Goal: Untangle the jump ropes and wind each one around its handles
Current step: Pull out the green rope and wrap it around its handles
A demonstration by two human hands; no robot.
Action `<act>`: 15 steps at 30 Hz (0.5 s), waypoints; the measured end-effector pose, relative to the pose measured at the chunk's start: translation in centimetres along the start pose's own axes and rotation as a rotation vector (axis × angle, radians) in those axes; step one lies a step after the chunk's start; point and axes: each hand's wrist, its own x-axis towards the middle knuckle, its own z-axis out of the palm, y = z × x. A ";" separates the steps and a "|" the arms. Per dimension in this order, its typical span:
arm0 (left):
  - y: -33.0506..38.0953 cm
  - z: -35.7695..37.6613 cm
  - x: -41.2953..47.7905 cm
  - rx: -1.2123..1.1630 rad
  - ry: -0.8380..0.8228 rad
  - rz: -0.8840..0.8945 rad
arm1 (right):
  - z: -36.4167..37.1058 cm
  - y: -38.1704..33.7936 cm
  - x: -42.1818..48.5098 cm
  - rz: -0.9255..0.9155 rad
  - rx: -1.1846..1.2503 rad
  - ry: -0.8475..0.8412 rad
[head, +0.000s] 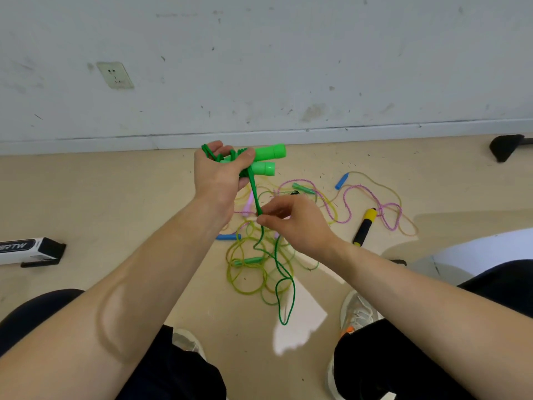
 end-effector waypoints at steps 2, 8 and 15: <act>0.2 0.2 -0.6 0.013 -0.067 0.037 | -0.3 -0.4 0.0 0.021 0.129 -0.072; 0.8 0.7 -1.3 -0.017 -0.203 0.078 | -2.5 -2.4 0.4 0.248 0.734 -0.356; 0.3 0.0 -0.1 0.060 -0.018 0.149 | -2.2 -2.6 -0.4 0.173 0.465 -0.298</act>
